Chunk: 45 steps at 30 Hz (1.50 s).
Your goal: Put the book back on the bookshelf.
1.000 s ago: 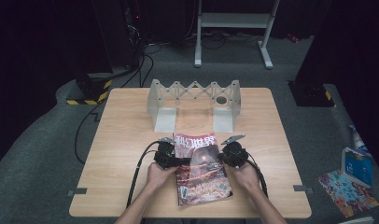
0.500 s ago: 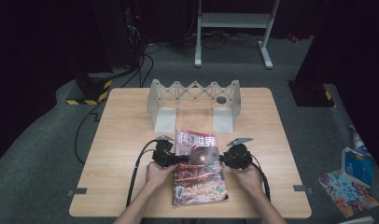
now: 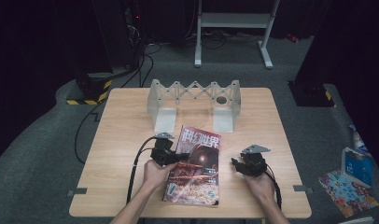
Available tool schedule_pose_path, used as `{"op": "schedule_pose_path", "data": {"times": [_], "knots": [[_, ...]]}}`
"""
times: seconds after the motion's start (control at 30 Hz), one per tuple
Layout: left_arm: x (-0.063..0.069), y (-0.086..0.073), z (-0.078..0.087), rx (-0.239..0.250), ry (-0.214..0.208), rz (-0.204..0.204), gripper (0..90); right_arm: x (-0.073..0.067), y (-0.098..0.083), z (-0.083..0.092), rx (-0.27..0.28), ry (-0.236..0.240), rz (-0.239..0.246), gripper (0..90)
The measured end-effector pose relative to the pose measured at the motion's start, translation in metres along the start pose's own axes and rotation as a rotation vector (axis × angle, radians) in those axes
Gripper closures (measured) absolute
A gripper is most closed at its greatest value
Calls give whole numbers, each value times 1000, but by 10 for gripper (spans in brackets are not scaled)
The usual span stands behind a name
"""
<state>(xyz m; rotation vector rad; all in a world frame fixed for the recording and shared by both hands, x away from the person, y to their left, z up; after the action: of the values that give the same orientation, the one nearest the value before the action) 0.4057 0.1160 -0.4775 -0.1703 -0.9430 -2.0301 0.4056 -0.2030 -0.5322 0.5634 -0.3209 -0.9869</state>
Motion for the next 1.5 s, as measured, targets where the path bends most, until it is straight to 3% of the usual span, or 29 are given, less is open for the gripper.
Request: {"op": "schedule_pose_path", "data": {"times": [0.17,0.33,0.63,1.17,1.5], "knots": [[11,7,12,5,9,-49,841,7,-10,-2,73,-26,-11,398],[19,13,25,10,28,-79,841,10,-14,-5,124,-34,-17,372],[28,25,48,34,65,-122,841,9,-15,-5,135,-34,-25,371],[34,51,86,93,141,-144,841,8,-17,-5,144,-32,-25,372],[28,65,109,121,237,-147,841,8,-17,-5,147,-34,-21,372]]}}
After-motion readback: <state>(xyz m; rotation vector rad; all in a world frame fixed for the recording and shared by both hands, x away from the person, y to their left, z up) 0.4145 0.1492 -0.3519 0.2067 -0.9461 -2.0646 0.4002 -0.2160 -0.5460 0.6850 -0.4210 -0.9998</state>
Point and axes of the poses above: each handheld gripper's, and its own axes: z roughly backward along the jaws, y roughly out of its top, x roughly to its right, the point moved 2 cm from there along -z, roughly forward along the jaws, and after that the axes turned 9 degrees about -x, right-handed, at the moved point
